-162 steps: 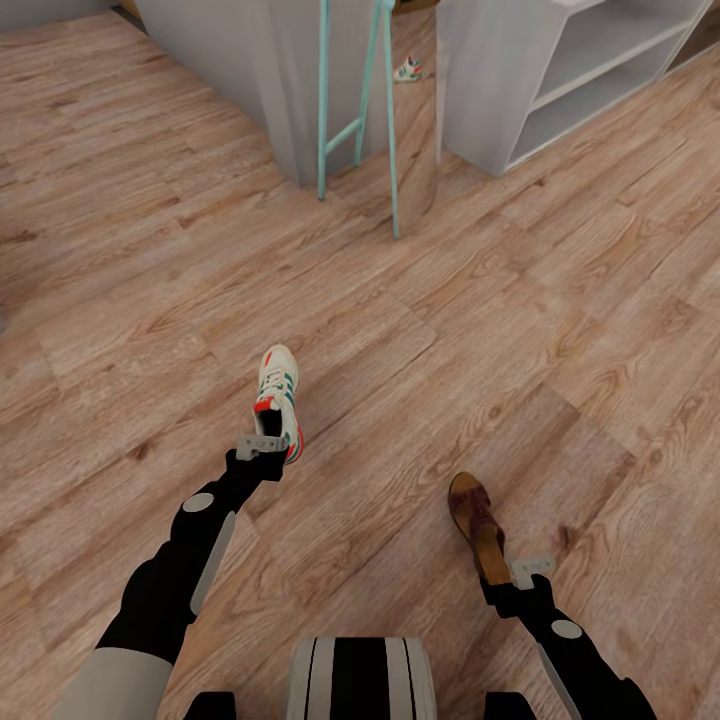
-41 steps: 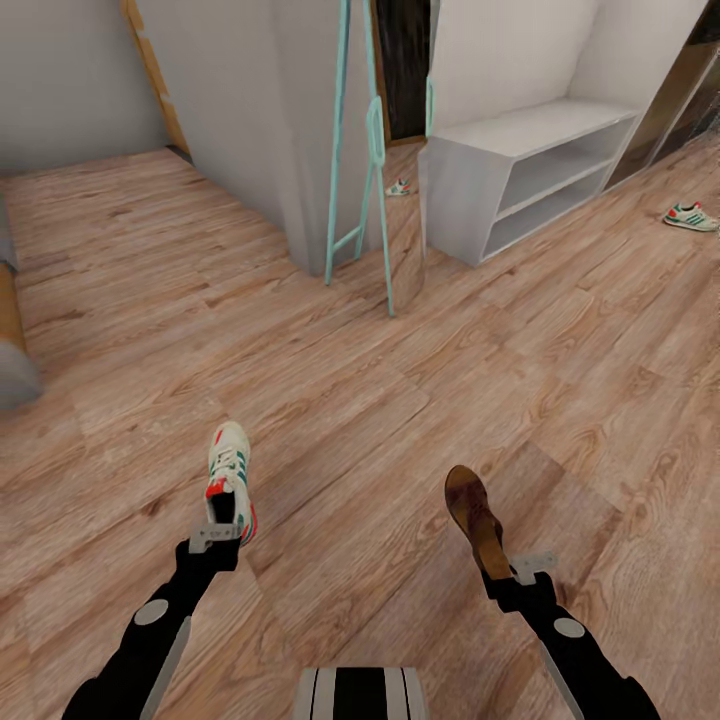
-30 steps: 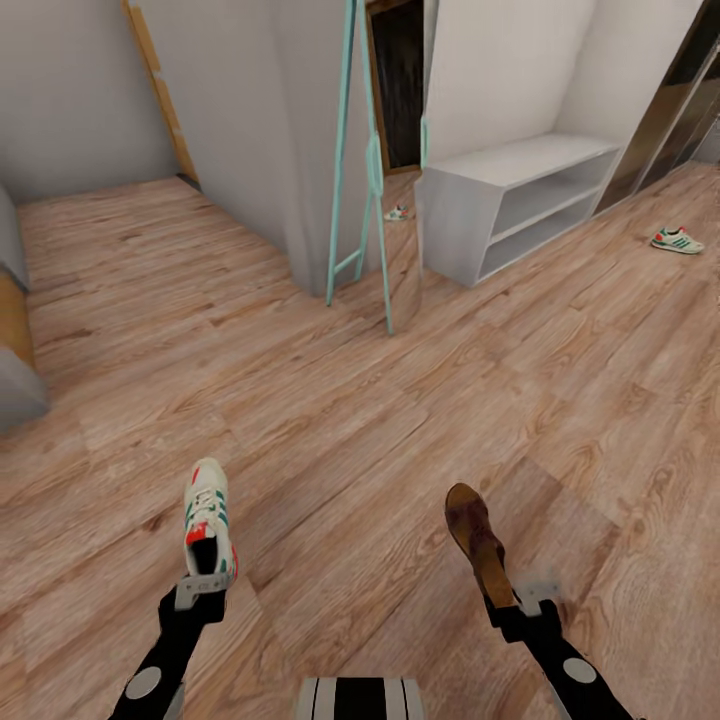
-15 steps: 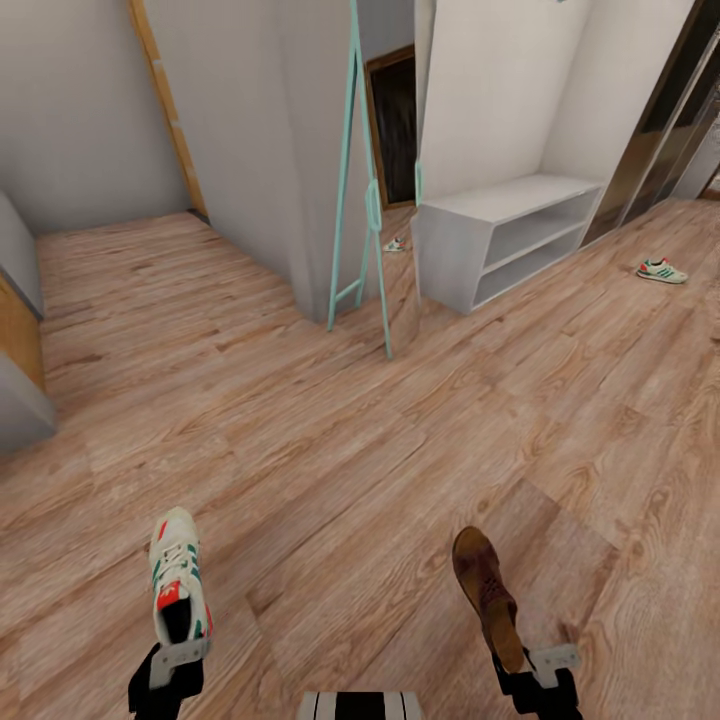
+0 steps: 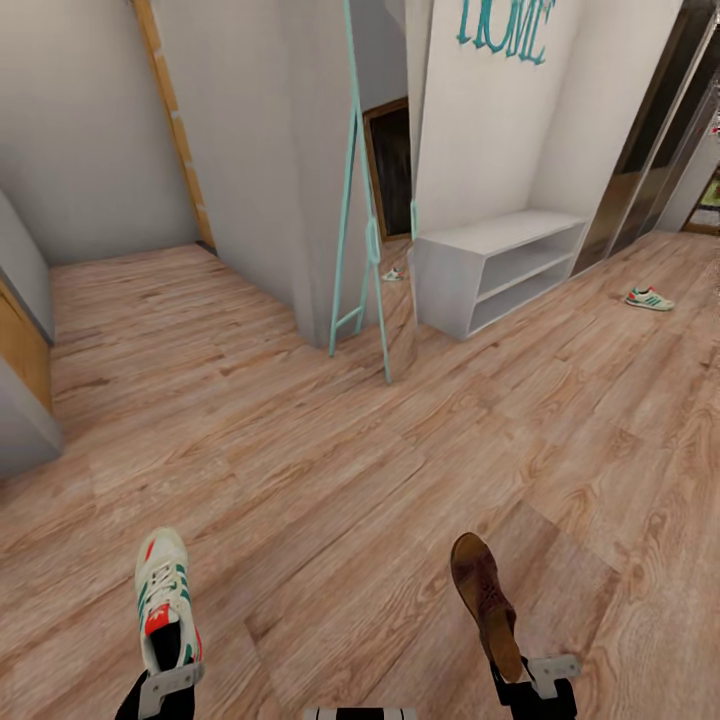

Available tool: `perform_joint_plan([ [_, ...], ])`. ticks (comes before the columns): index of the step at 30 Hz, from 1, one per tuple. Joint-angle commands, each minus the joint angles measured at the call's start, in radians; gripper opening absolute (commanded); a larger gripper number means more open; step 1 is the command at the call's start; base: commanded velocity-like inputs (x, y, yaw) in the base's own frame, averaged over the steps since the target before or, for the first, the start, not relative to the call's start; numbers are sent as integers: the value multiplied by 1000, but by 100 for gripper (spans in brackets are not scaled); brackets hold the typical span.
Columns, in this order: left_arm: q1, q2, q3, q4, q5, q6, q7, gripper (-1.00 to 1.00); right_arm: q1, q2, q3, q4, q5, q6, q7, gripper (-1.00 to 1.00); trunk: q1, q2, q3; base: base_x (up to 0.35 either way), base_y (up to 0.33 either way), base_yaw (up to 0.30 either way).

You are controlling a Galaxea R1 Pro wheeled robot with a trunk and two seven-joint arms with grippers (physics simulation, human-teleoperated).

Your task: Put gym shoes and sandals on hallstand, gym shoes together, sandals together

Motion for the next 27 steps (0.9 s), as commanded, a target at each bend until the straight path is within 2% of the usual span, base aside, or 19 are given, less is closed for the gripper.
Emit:
perform_joint_plan([
  [1,0,0,-1,2,1,-3,4,-100,0,0,-8,1,4,-2,9,-100,-1,0,5,0,0,0],
  [4,0,-1,-2,5,0,-3,4,-100,0,0,-8,1,4,-2,9,-100,-2,1,21,0,0,0],
  [18,0,-2,-5,8,1,-4,4,-100,0,1,-7,1,5,-2,9,-100,-56,99,87,0,0,0],
  [27,0,-3,-6,8,2,-4,4,-100,0,2,-7,1,4,-1,9,-100,-90,162,119,0,0,0],
])
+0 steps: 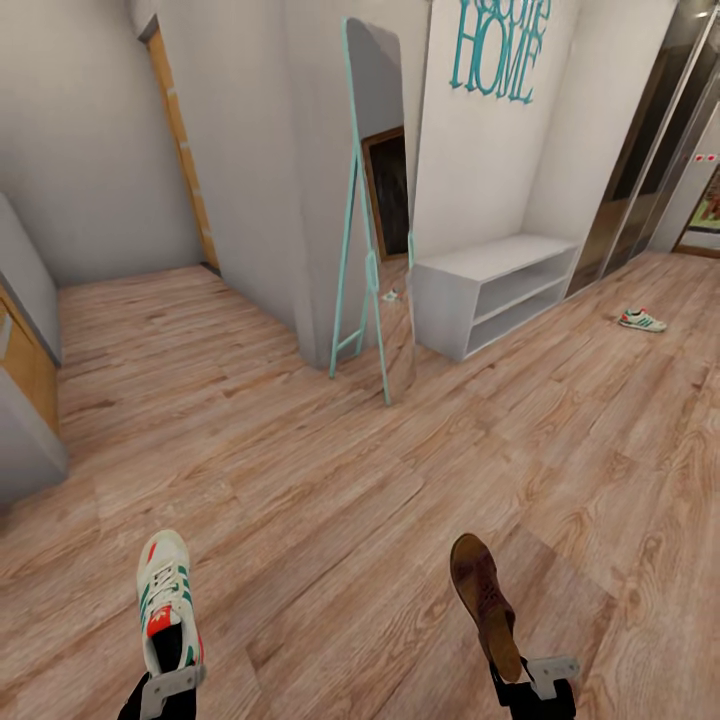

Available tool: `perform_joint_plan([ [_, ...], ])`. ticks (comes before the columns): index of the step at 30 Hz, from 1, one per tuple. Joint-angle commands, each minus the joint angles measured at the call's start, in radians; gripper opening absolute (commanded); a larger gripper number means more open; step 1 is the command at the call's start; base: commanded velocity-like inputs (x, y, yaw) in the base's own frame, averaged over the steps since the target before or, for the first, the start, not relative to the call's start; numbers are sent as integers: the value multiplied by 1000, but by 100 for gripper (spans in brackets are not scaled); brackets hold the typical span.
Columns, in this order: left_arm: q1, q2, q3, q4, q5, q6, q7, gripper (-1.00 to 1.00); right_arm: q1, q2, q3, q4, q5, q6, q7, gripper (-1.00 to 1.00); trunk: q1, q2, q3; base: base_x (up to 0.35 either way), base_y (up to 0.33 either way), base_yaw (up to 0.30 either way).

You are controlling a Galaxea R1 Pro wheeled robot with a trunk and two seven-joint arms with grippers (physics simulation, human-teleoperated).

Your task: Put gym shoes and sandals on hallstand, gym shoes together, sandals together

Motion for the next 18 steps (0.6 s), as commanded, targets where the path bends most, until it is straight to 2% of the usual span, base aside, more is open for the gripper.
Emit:
perform_joint_plan([
  [1,0,0,-1,1,1,-3,4,-100,0,0,-9,1,4,-2,9,-100,-4,7,2,0,0,0],
  [7,-1,0,-1,1,0,-4,4,-100,-1,2,-9,1,3,-2,9,-100,-27,49,21,0,0,81],
  [15,0,0,-1,1,1,-4,4,-100,0,2,-9,1,3,-3,9,-100,-58,105,47,0,0,252],
  [18,0,0,-1,1,1,-4,4,-100,0,2,-9,1,3,-3,9,-100,-58,105,47,0,0,277],
])
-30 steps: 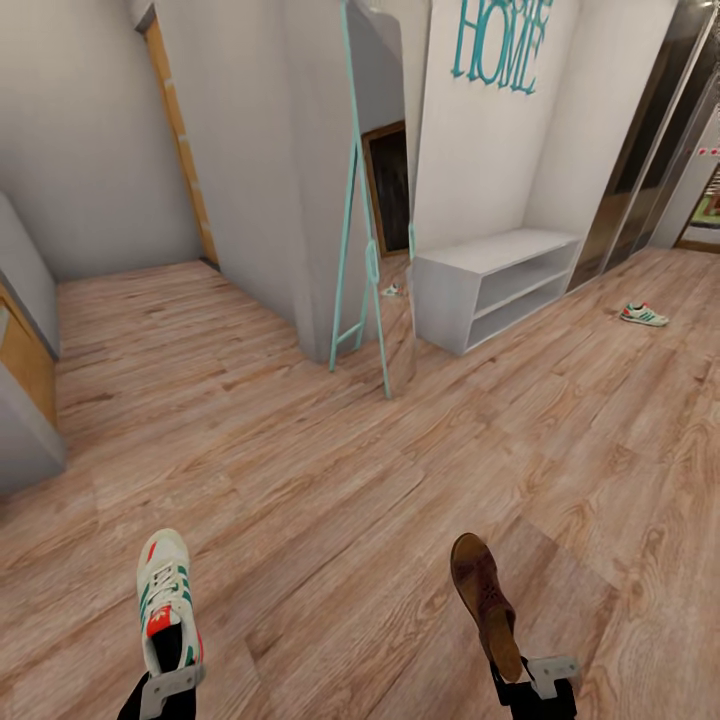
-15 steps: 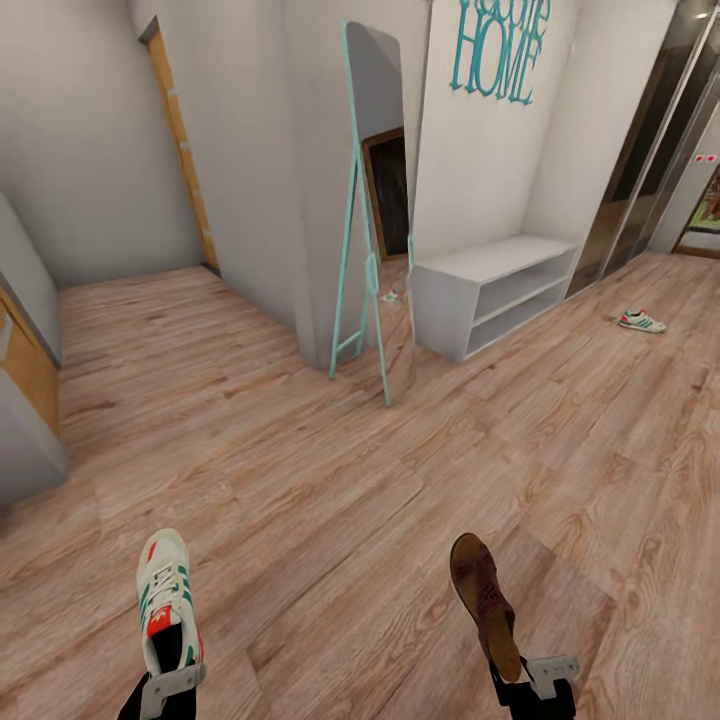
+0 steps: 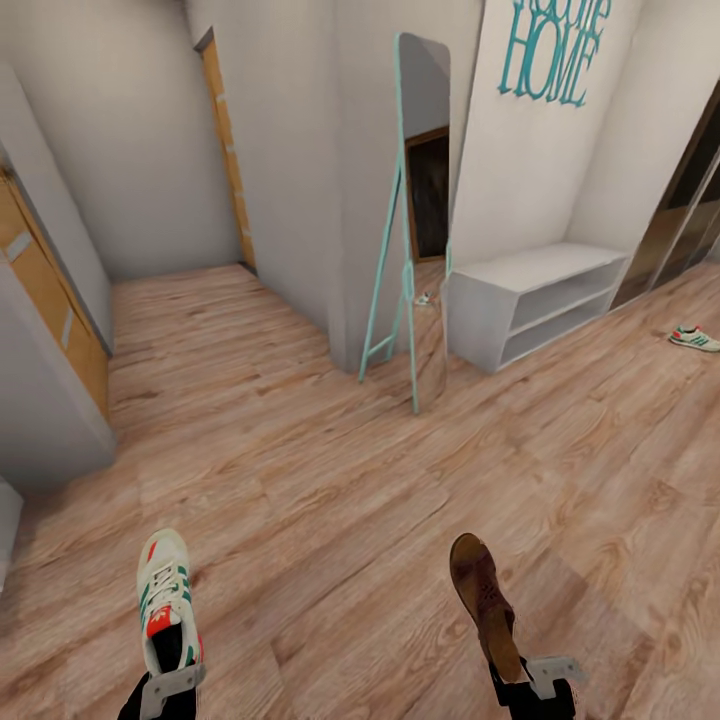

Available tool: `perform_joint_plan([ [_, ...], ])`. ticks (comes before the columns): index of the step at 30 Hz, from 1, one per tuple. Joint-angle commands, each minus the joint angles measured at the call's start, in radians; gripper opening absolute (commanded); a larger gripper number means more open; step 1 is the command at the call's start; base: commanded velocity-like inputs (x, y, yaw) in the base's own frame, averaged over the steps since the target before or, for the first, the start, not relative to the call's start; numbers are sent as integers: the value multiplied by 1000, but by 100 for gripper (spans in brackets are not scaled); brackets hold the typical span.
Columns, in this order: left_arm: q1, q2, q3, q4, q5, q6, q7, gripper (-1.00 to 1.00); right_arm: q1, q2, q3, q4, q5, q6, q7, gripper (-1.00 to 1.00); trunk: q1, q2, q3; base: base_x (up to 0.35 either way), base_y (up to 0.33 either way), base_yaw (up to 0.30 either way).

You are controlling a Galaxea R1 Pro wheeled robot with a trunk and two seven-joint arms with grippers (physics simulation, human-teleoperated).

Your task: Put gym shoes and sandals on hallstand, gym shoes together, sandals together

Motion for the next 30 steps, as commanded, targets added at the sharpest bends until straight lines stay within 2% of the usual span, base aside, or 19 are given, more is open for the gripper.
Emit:
perform_joint_plan([
  [1,-1,0,-1,1,1,-3,4,-100,0,0,-9,0,4,-3,9,-100,0,0,-1,0,0,278],
  [30,-1,1,-5,30,0,-6,4,-100,0,-1,-9,9,4,-4,9,-100,0,0,10,0,14,279],
])
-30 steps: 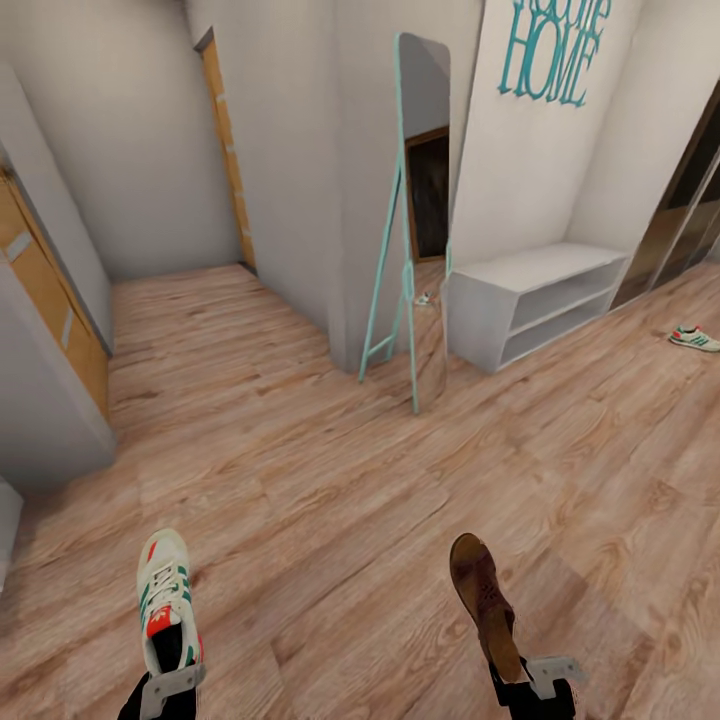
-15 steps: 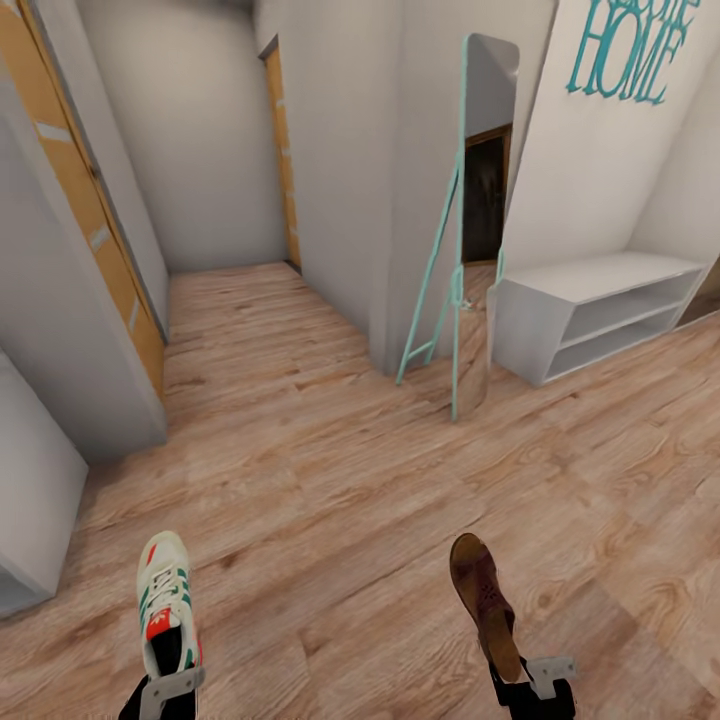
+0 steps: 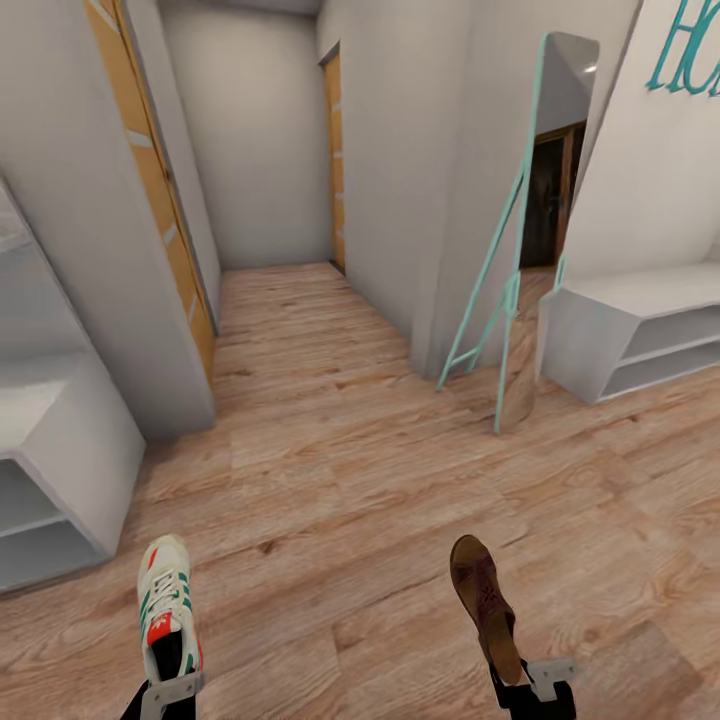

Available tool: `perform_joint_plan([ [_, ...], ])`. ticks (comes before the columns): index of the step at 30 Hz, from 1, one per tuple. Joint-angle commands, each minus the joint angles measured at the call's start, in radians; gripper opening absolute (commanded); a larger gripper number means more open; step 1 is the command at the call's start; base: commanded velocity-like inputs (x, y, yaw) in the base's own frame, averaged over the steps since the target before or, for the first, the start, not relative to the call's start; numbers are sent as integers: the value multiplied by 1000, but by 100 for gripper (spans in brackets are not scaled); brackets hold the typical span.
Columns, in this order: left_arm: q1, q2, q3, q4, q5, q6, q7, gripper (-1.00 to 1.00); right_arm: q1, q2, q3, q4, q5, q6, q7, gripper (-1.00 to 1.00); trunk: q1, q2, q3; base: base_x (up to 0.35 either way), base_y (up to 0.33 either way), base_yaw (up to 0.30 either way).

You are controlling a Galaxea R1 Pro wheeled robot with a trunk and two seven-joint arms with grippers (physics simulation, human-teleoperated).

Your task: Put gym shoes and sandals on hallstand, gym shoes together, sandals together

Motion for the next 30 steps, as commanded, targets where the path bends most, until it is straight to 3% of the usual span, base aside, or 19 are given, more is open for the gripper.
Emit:
perform_joint_plan([
  [1,-1,0,-2,1,1,-3,4,-100,0,0,-9,0,4,-3,8,-100,0,0,0,0,168,279],
  [30,-1,-1,-2,1,2,-3,3,-100,0,1,-8,1,4,-2,8,-100,0,0,11,0,300,279],
])
